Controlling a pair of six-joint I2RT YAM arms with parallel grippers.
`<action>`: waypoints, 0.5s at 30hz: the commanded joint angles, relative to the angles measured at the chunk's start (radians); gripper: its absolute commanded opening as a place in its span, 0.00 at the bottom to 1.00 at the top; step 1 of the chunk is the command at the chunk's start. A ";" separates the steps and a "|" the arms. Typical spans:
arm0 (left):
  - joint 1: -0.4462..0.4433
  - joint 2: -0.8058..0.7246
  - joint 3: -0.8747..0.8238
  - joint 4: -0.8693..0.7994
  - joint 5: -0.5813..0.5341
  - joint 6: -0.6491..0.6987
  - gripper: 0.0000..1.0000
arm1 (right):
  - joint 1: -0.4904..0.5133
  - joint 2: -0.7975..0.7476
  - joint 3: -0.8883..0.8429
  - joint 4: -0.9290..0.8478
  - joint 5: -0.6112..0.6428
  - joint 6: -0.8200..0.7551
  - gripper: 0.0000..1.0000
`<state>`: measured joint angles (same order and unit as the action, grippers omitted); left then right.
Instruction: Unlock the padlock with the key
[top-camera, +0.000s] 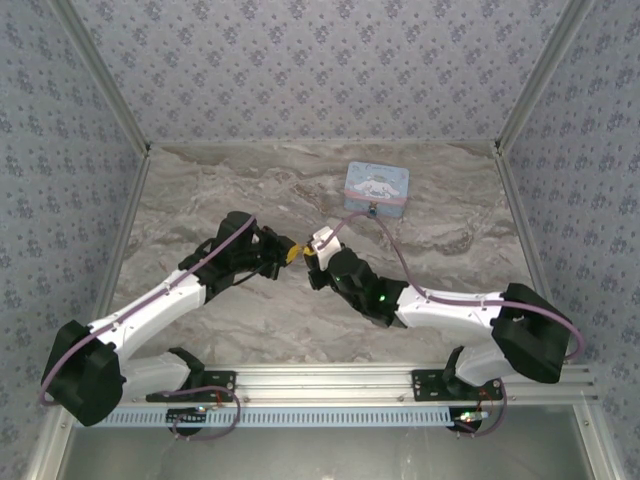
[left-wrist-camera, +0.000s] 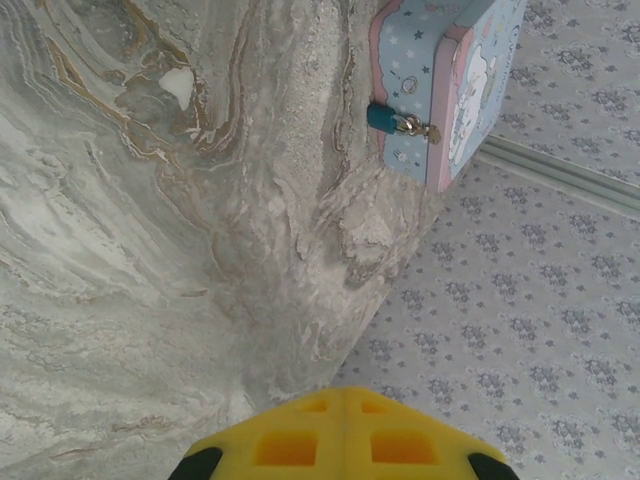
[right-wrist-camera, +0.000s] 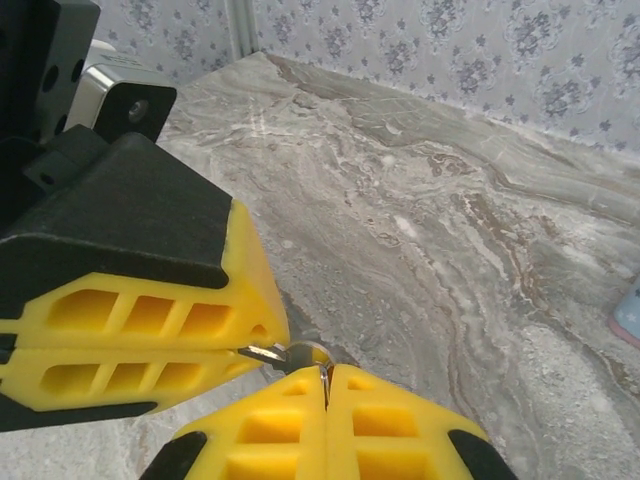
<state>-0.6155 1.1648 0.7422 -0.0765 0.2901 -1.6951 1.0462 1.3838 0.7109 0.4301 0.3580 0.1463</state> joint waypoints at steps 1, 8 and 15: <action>0.007 -0.014 0.015 -0.139 -0.159 -0.346 0.00 | -0.032 -0.069 -0.024 0.003 -0.118 0.022 0.13; 0.050 -0.001 0.046 -0.068 -0.178 -0.104 0.00 | -0.177 -0.167 -0.052 -0.040 -0.444 0.084 0.43; 0.080 0.000 0.018 0.131 -0.172 0.221 0.00 | -0.398 -0.158 -0.080 0.076 -0.813 0.366 0.58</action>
<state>-0.5484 1.1671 0.7444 -0.0185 0.1661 -1.5654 0.7067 1.2175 0.6537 0.4374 -0.2321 0.3397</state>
